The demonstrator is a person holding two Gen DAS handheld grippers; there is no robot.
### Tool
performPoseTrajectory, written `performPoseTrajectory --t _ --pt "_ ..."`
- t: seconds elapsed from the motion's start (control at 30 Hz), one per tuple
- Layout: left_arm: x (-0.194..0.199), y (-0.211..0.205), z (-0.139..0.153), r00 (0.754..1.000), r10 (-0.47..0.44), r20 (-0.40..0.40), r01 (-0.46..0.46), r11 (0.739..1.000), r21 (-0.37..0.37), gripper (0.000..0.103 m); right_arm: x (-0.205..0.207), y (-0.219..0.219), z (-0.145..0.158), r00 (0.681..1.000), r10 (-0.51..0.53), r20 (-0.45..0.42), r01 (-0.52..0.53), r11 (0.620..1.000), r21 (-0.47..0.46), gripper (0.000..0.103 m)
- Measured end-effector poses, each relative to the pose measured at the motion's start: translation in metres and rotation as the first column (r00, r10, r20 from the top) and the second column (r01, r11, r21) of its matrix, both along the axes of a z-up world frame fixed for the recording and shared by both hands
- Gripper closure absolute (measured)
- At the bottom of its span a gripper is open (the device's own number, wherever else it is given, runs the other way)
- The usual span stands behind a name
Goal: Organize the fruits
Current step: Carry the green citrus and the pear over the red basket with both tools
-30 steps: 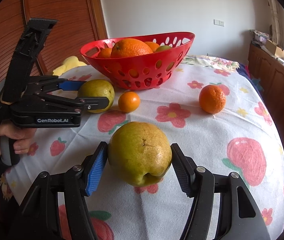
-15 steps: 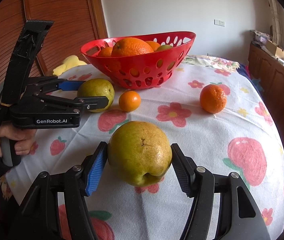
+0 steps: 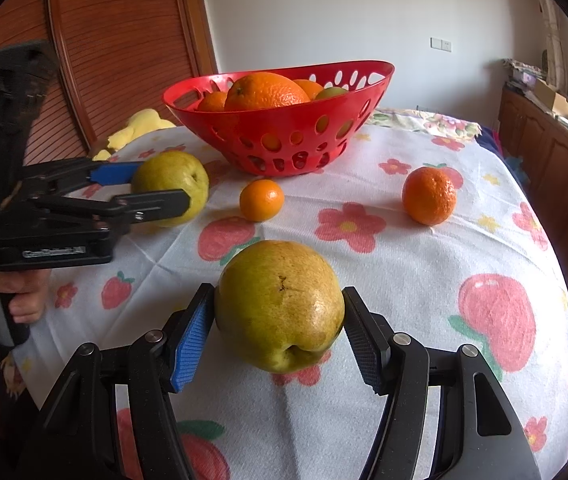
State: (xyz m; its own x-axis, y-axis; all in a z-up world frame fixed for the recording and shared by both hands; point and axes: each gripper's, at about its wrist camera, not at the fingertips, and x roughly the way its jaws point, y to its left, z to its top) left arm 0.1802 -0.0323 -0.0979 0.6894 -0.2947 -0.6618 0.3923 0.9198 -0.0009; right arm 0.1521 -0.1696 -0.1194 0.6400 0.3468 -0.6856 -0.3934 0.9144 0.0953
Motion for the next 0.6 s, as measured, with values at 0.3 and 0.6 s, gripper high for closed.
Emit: performPoseTrajectory --t 0.3,0.6 --pt "-0.02 0.002 0.03 0.998 0.001 0.062 0.001 0.999 -0.04 0.038 0.0 0.0 0.0 1.0 0.0 0.0 0.0 1.0 0.0 0.038" --pt "-0.031 0.012 0.06 0.991 0.026 0.132 -0.017 0.998 -0.068 0.038 0.0 0.0 0.0 1.0 -0.001 0.0 0.001 1.0 0.0 0.038"
